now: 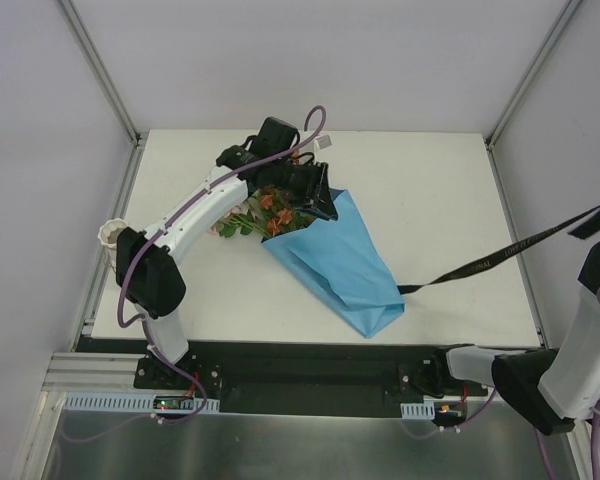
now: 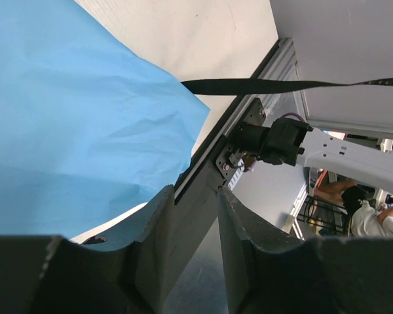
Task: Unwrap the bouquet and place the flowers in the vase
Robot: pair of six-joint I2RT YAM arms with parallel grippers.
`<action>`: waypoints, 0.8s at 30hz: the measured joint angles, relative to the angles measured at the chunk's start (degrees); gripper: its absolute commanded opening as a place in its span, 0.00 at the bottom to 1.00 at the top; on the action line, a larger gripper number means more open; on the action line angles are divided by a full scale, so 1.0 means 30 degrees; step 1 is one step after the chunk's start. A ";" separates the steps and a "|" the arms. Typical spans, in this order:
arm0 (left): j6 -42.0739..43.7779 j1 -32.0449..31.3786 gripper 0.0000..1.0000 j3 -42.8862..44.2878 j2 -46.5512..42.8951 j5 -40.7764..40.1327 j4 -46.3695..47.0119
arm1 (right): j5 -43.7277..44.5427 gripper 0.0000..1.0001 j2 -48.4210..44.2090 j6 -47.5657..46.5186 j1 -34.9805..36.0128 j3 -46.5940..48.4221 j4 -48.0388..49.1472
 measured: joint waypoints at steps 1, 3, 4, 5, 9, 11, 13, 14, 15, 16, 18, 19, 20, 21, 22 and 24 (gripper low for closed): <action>0.0029 0.0036 0.33 -0.0051 -0.0058 0.0073 -0.0029 | 0.0022 0.01 0.0000 -0.0444 -0.0080 -0.0087 0.0350; 0.0066 0.0160 0.33 -0.0233 -0.0146 0.0168 -0.0087 | 0.0117 0.01 0.0066 -0.1093 -0.0459 -0.0284 0.0794; 0.0073 0.0255 0.33 -0.0321 -0.0168 0.0233 -0.0189 | 0.0138 0.01 0.0138 -0.1253 -0.0678 -0.0357 0.0918; 0.0087 0.0386 0.33 -0.0444 -0.0189 0.0277 -0.0219 | 0.0189 0.01 0.0255 -0.1384 -0.1042 -0.0444 0.1049; 0.0102 0.1027 0.33 -0.0962 -0.0350 0.0299 -0.0379 | 0.0488 0.01 0.0474 -0.0634 -0.2331 -0.1807 0.1115; 0.0109 0.1341 0.34 -0.1209 -0.0466 0.0306 -0.0408 | 0.0729 0.01 0.0503 0.0488 -0.2798 -0.2900 0.0525; 0.0117 0.1617 0.34 -0.1333 -0.0554 0.0299 -0.0459 | 0.1122 0.01 0.0372 0.2375 -0.3242 -0.4794 -0.0386; 0.0117 0.1712 0.34 -0.1370 -0.0590 0.0299 -0.0466 | 0.1326 0.01 0.0299 0.3526 -0.3439 -0.5974 -0.0947; 0.0117 0.1749 0.34 -0.1392 -0.0619 0.0299 -0.0459 | 0.1406 0.01 0.0109 0.4772 -0.3643 -0.7395 -0.1647; 0.0124 0.1756 0.34 -0.1413 -0.0641 0.0299 -0.0459 | 0.1362 0.01 -0.0087 0.6309 -0.4022 -0.8786 -0.2528; 0.0146 0.1734 0.35 -0.1501 -0.0721 0.0299 -0.0459 | 0.1035 0.01 -0.0153 0.9530 -0.4852 -1.1438 -0.4444; 0.0153 0.1727 0.35 -0.1530 -0.0765 0.0306 -0.0466 | 0.0583 0.01 -0.0080 1.1140 -0.5428 -1.2539 -0.5763; 0.0160 0.1712 0.35 -0.1545 -0.0780 0.0306 -0.0466 | 0.0146 0.00 0.0007 1.2990 -0.6040 -1.3500 -0.7198; 0.0168 0.1712 0.35 -0.1545 -0.0801 0.0299 -0.0466 | -0.0430 0.01 0.0036 1.4768 -0.6666 -1.4455 -0.8480; 0.0175 0.1712 0.35 -0.1545 -0.0831 0.0299 -0.0466 | -0.0918 0.01 0.0029 1.6028 -0.7220 -1.5191 -0.9449; 0.0189 0.1712 0.35 -0.1545 -0.0867 0.0299 -0.0466 | -0.2244 0.01 -0.0087 1.9074 -0.8422 -1.6844 -1.1708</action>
